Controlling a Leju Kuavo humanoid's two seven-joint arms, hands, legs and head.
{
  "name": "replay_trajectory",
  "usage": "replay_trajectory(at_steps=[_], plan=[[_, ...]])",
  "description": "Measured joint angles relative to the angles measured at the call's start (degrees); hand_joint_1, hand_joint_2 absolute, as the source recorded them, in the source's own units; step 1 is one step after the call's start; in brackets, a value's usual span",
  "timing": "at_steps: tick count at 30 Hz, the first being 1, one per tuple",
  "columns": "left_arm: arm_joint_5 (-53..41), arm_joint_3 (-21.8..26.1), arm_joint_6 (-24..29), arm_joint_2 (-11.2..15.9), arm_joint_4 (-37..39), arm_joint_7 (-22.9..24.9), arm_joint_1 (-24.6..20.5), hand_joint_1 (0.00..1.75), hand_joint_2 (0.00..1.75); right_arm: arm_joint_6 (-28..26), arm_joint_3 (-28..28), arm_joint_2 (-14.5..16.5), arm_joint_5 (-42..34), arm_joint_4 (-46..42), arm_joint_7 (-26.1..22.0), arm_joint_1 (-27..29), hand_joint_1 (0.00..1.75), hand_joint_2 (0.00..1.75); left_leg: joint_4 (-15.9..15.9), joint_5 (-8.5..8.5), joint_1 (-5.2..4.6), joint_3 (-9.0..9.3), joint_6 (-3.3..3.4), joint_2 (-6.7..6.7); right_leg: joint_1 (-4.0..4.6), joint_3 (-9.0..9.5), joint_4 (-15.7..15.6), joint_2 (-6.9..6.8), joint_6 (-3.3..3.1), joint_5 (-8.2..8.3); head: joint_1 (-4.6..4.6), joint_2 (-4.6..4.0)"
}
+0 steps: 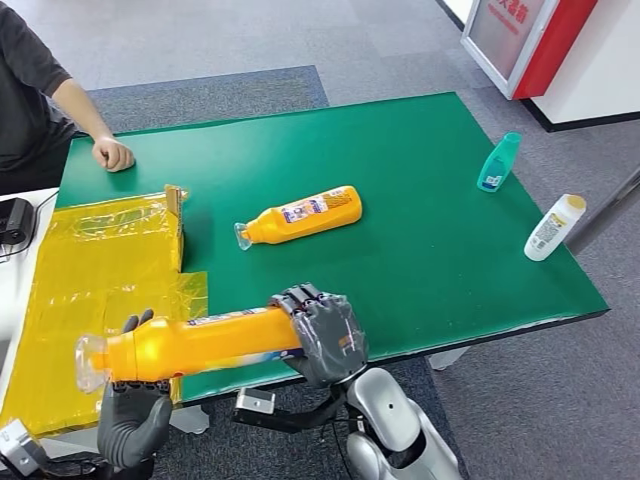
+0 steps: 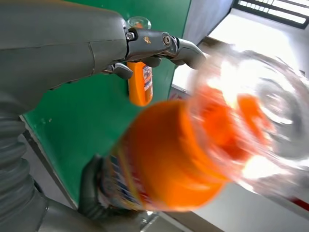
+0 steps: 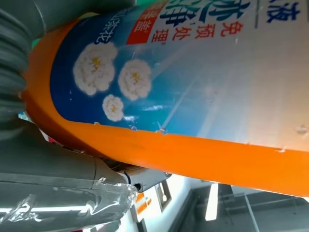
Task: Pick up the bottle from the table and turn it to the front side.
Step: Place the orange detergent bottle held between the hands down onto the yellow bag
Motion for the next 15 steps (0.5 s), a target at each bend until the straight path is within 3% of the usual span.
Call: replay_trajectory(at_steps=[8, 15], plan=[[7.1, -6.1, 2.4, 2.3, -0.1, 2.6, -1.7, 0.0, 1.75, -6.2, 1.1, 0.7, 5.4, 6.8, 2.9, -2.7, 1.75, 1.75, 0.0, 0.01, 0.0, 0.0, 0.0, 0.0, 0.0, -0.01, 0.0, 0.0, 0.0, 0.01, 0.01, 0.0], [11.1, -9.3, 3.7, 4.2, 0.0, 2.8, -2.2, 0.0, 1.75, -7.9, 1.1, 1.0, 6.4, 9.7, 3.9, -4.1, 1.75, 1.75, 0.0, 0.01, 0.0, 0.0, 0.0, 0.0, 0.0, -0.01, 0.0, 0.0, 0.0, 0.01, 0.01, 0.0]])
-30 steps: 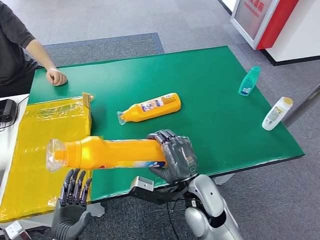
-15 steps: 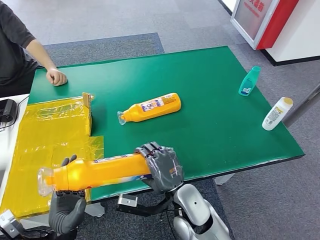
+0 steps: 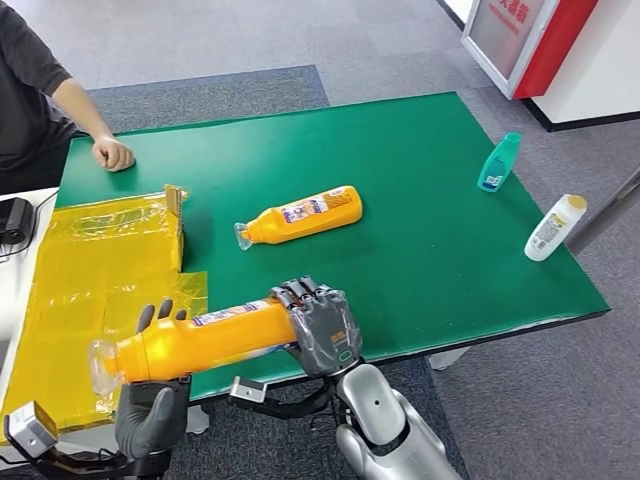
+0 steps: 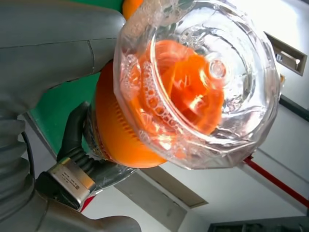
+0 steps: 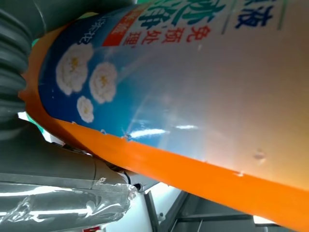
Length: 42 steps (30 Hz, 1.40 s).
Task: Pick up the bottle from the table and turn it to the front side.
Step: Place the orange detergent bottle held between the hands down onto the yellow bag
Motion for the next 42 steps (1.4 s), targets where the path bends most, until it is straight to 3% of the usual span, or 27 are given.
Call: replay_trajectory(at_steps=[6, 7, 9, 11, 13, 14, 27, 28, 31, 32, 42], plan=[[2.5, -1.4, 1.9, 0.8, 0.4, 0.4, -0.5, 0.0, 1.75, -1.1, 0.0, 0.2, 0.4, 1.6, 0.8, -0.7, 1.75, 1.75, 0.0, 0.0, 0.0, 0.0, 0.0, 0.0, 0.0, -0.01, 0.0, 0.0, 0.0, 0.0, 0.01, 0.0], [2.5, -1.7, 2.8, 1.0, 0.4, 0.3, -0.6, 0.09, 1.75, -1.2, 0.0, 0.3, 0.5, 1.9, 1.0, -0.8, 1.75, 1.75, 0.0, 0.0, 0.0, 0.0, 0.0, 0.0, 0.0, -0.01, 0.0, 0.0, 0.0, 0.0, 0.0, 0.0], [1.8, -2.2, 4.9, 1.1, 0.5, 0.1, -0.7, 0.68, 1.75, -1.3, 0.0, 0.4, 0.8, 2.4, 1.3, -0.8, 1.75, 1.75, 0.0, 0.0, 0.0, 0.0, 0.0, 0.0, 0.0, 0.0, 0.0, 0.0, 0.0, 0.0, 0.0, 0.0], [0.5, -2.4, 6.7, 1.2, 0.5, 0.0, -0.7, 1.42, 1.75, -1.3, 0.0, 0.4, 0.8, 2.6, 1.5, -0.8, 1.75, 1.75, 0.0, 0.0, 0.0, 0.0, 0.0, 0.0, 0.0, 0.0, 0.0, 0.0, 0.0, 0.0, 0.0, 0.0], [-1.6, -2.3, 8.1, 1.2, 0.5, 0.0, -0.6, 1.7, 1.75, -1.2, 0.0, 0.5, 0.8, 2.7, 1.6, -0.7, 1.75, 1.75, 0.0, 0.0, 0.0, 0.0, 0.0, 0.0, 0.0, 0.0, 0.0, 0.0, 0.0, 0.0, 0.0, 0.0], [-2.8, -2.3, 8.7, 1.2, 0.5, 0.0, -0.6, 1.75, 1.75, -1.2, 0.0, 0.5, 0.8, 2.6, 1.6, -0.7, 1.75, 1.75, 0.0, 0.0, 0.0, 0.0, 0.0, 0.0, 0.0, 0.0, 0.0, 0.0, 0.0, 0.0, 0.0, 0.0], [-8.0, -0.8, 10.2, 0.0, 0.4, 0.1, -0.6, 1.75, 1.75, -0.2, 0.3, 0.5, 0.5, 1.7, 1.9, 0.0, 1.7, 1.75, 0.0, 0.0, 0.0, 0.0, 0.0, 0.0, 0.0, 0.0, 0.0, 0.0, 0.0, 0.0, -0.01, 0.0], [-8.4, -0.7, 10.2, -0.2, 0.4, 0.1, -0.6, 1.75, 1.75, -0.1, 0.3, 0.5, 0.4, 1.5, 2.0, 0.0, 1.46, 1.75, 0.0, 0.0, 0.0, 0.0, 0.0, 0.0, 0.0, 0.0, 0.0, 0.0, 0.0, 0.0, -0.01, 0.0], [-9.6, -0.4, 10.3, -0.6, 0.4, -0.3, -0.5, 1.75, 1.75, 0.3, 0.3, 0.5, -0.3, 1.1, 2.0, 0.3, 0.2, 1.75, 0.0, 0.0, 0.0, 0.0, 0.0, 0.0, 0.0, 0.0, 0.0, 0.0, 0.0, 0.0, -0.01, 0.0], [-10.1, -0.3, 10.3, -0.7, 0.4, -0.5, -0.5, 1.75, 1.75, 0.5, 0.3, 0.5, -0.7, 0.9, 2.0, 0.3, 0.0, 1.75, 0.0, 0.0, 0.0, 0.0, 0.0, 0.0, 0.0, 0.0, 0.0, 0.0, 0.0, 0.0, -0.01, 0.0], [-16.1, 0.7, 11.7, -1.7, -0.4, -3.9, -0.6, 1.75, 1.75, 2.0, 0.3, 0.5, -3.4, -0.9, 1.2, 1.3, 0.0, 1.75, 0.0, 0.0, 0.0, 0.0, 0.0, 0.0, 0.0, -0.01, 0.0, 0.0, -0.01, 0.0, 0.0, 0.0]])
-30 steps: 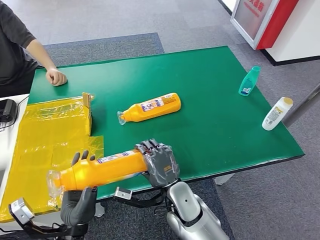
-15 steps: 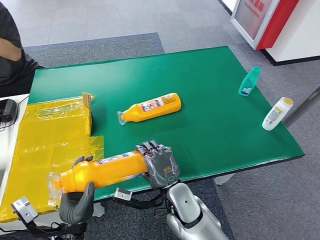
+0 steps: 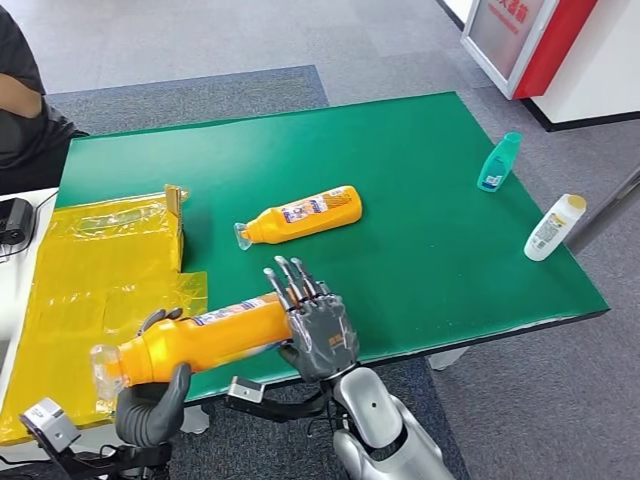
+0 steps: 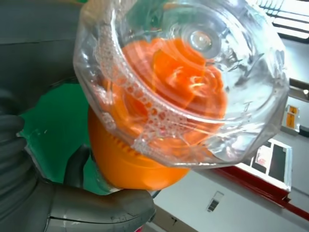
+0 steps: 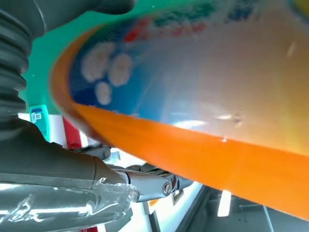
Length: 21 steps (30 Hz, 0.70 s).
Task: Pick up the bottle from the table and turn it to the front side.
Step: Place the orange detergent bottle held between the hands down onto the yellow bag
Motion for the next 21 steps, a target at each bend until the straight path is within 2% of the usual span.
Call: replay_trajectory(at_steps=[6, 14, 18, 21], plan=[[-5.3, 3.5, -0.2, -0.6, -3.2, -3.2, -0.1, 1.75, 1.75, 2.3, -0.5, -0.1, -2.4, -3.6, -1.9, 2.4, 0.0, 1.75, 0.0, 0.0, 0.0, 0.0, 0.0, 0.0, 0.0, -0.01, 0.0, 0.0, 0.0, 0.0, 0.01, 0.0], [-12.9, 15.2, -8.8, -1.8, -8.4, -9.1, -0.7, 1.75, 1.75, 4.8, -3.0, -0.3, -4.1, -10.0, -5.2, 6.5, 0.0, 1.75, 0.0, -0.01, 0.0, 0.0, -0.01, 0.0, 0.0, -0.02, 0.0, 0.01, -0.01, -0.01, -0.01, 0.0], [-14.2, 18.1, -9.4, -2.1, -8.8, -9.7, -0.8, 1.74, 1.75, 5.0, -3.6, -0.3, -4.2, -11.2, -5.5, 7.2, 0.0, 1.75, 0.0, 0.0, 0.0, 0.0, -0.01, 0.01, 0.0, -0.01, 0.0, 0.0, -0.01, -0.01, 0.0, 0.0], [-19.4, 20.3, -8.3, -1.9, -9.0, -11.2, -0.2, 1.71, 1.75, 4.1, -3.9, -0.6, -5.3, -12.1, -5.6, 8.5, 0.0, 1.75, 0.0, -0.01, 0.0, 0.0, -0.01, 0.01, 0.0, 0.01, 0.0, 0.0, -0.01, -0.01, 0.0, 0.0]])
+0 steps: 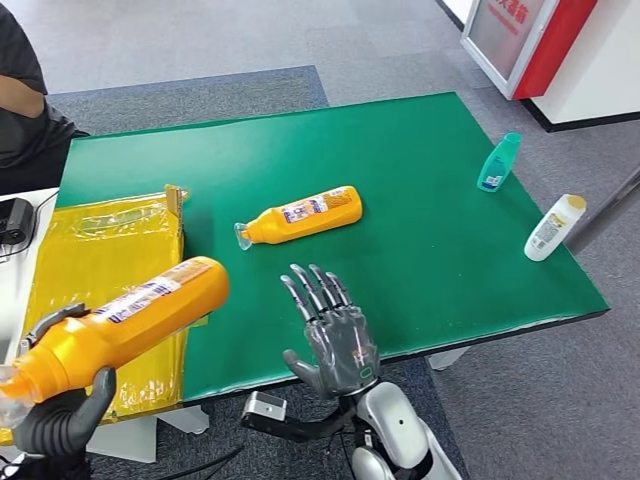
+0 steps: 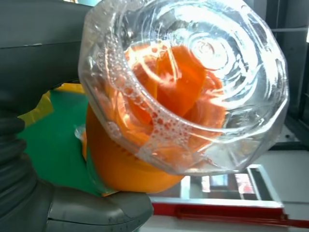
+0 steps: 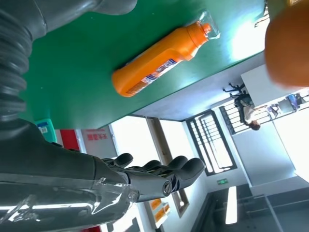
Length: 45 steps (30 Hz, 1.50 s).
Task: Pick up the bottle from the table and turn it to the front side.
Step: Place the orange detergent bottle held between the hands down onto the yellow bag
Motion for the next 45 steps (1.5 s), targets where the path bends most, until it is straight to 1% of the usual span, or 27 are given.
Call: replay_trajectory(at_steps=[2, 4, 6, 9, 12, 15, 18, 20, 22, 24, 27, 30, 32, 37, 45], plan=[[-6.5, 2.6, 1.4, 0.3, -0.4, -1.6, 1.0, 1.69, 1.75, -1.4, -0.3, -0.6, -0.9, -0.9, 0.1, 1.7, 0.0, 1.75, 0.0, -0.03, 0.0, 0.0, -0.03, 0.0, 0.0, -0.01, 0.0, 0.01, -0.01, -0.02, 0.01, 0.0], [-15.4, 5.8, 4.1, 0.3, -1.2, -2.5, 2.0, 1.67, 1.75, -2.2, -0.8, -1.1, -1.4, -2.1, 0.5, 3.6, 0.0, 1.75, 0.0, -0.07, 0.0, 0.0, -0.06, 0.0, 0.0, -0.03, 0.0, 0.01, -0.06, -0.06, -0.01, 0.0], [-25.1, 8.7, 7.6, -0.2, -2.7, -1.1, 2.8, 1.64, 1.75, -1.8, -1.7, -1.3, -1.7, -3.4, 0.8, 5.2, 0.0, 1.75, 0.0, -0.1, 0.02, 0.0, -0.06, 0.0, 0.02, -0.04, 0.0, 0.0, -0.09, -0.11, -0.01, 0.0], [-36.0, 11.0, 11.9, -1.7, -5.2, 3.9, 3.3, 1.65, 1.75, -0.7, -3.1, -1.4, -1.8, -5.1, 0.9, 6.8, 0.0, 1.75, 0.0, -0.13, 0.02, 0.0, -0.03, 0.0, 0.03, -0.03, 0.0, 0.0, -0.1, -0.13, -0.01, 0.0], [-41.5, 11.7, 14.6, -2.7, -7.2, 7.0, 3.5, 1.71, 1.75, -0.2, -4.1, -1.4, -1.6, -6.1, 0.6, 7.5, 0.0, 1.75, 0.0, -0.13, 0.02, 0.0, -0.03, 0.0, 0.02, -0.02, 0.0, 0.0, -0.09, -0.12, 0.0, 0.0], [-50.5, 11.8, 19.8, -3.0, -8.6, 11.5, 3.4, 1.75, 1.75, 0.2, -4.7, -1.2, -1.1, -6.8, 0.4, 7.8, 0.0, 1.75, 0.0, -0.12, 0.02, 0.01, -0.03, 0.0, 0.02, -0.02, 0.0, 0.0, -0.09, -0.1, -0.01, 0.0], [-61.2, 10.7, 23.7, -2.6, -10.2, 18.8, 3.3, 1.75, 1.75, 1.1, -5.2, -1.0, -0.7, -7.1, 0.3, 7.9, 0.0, 1.75, 0.0, -0.11, 0.02, 0.02, -0.02, 0.0, 0.03, -0.02, 0.0, 0.0, -0.09, -0.09, -0.01, 0.0], [-67.4, 9.7, 24.3, -1.6, -11.0, 23.9, 2.8, 1.75, 1.75, 3.2, -5.5, -0.7, -0.7, -7.4, -0.2, 7.6, 0.0, 1.75, 0.0, -0.09, 0.03, 0.02, -0.04, 0.0, 0.03, -0.02, 0.0, 0.0, -0.08, -0.08, -0.01, 0.0], [-71.4, 8.6, 23.7, -0.2, -11.3, 27.3, 2.0, 1.75, 1.75, 5.7, -6.1, -0.1, -0.8, -7.7, -1.0, 7.1, 0.0, 1.75, 0.0, -0.06, 0.04, 0.02, -0.06, 0.0, 0.04, -0.03, 0.0, 0.0, -0.09, -0.07, -0.01, 0.0], [-73.4, 7.1, 22.0, 1.9, -11.4, 29.5, 1.0, 1.75, 1.75, 6.2, -6.7, 0.4, -1.3, -7.8, -1.7, 6.6, 0.0, 1.75, 0.0, -0.05, 0.05, 0.03, -0.07, 0.0, 0.06, -0.03, 0.0, 0.0, -0.09, -0.08, 0.0, 0.0], [-74.2, 4.5, 19.5, 5.3, -11.3, 32.2, -0.2, 1.75, 1.75, 4.0, -6.8, 0.5, -2.3, -7.4, -2.1, 6.9, 0.0, 1.75, 0.0, -0.04, 0.06, 0.02, -0.07, -0.01, 0.07, -0.03, 0.0, 0.0, -0.1, -0.07, 0.0, 0.0], [-74.5, 1.7, 17.3, 8.2, -10.7, 32.3, -2.0, 1.75, 1.75, 2.6, -6.5, 0.5, -2.8, -6.6, -2.4, 7.0, 0.0, 1.75, 0.0, -0.05, 0.06, 0.02, -0.07, -0.01, 0.07, -0.02, 0.0, 0.0, -0.1, -0.07, 0.0, 0.0], [-74.7, 0.0, 16.3, 9.7, -10.1, 32.2, -3.2, 1.75, 1.75, 2.4, -6.1, 0.5, -3.0, -6.1, -2.5, 7.0, 0.0, 1.75, 0.0, -0.05, 0.06, 0.02, -0.07, -0.01, 0.07, -0.03, 0.0, 0.0, -0.1, -0.06, 0.0, 0.0], [-74.7, -2.3, 16.0, 11.8, -8.7, 32.3, -4.6, 1.75, 1.75, 2.3, -5.7, 0.5, -3.2, -5.1, -2.6, 6.9, 0.0, 1.75, 0.0, -0.05, 0.06, 0.02, -0.07, 0.0, 0.07, -0.03, 0.0, 0.01, -0.11, -0.06, -0.01, 0.0], [-74.7, -3.6, 15.2, 13.2, -7.5, 32.0, -5.3, 1.75, 1.75, 2.3, -5.4, 0.5, -3.7, -4.4, -2.6, 6.7, 0.0, 1.75, 0.0, -0.05, 0.06, 0.02, -0.08, 0.01, 0.08, -0.08, 0.0, 0.0, -0.12, -0.07, 0.0, 0.0]])
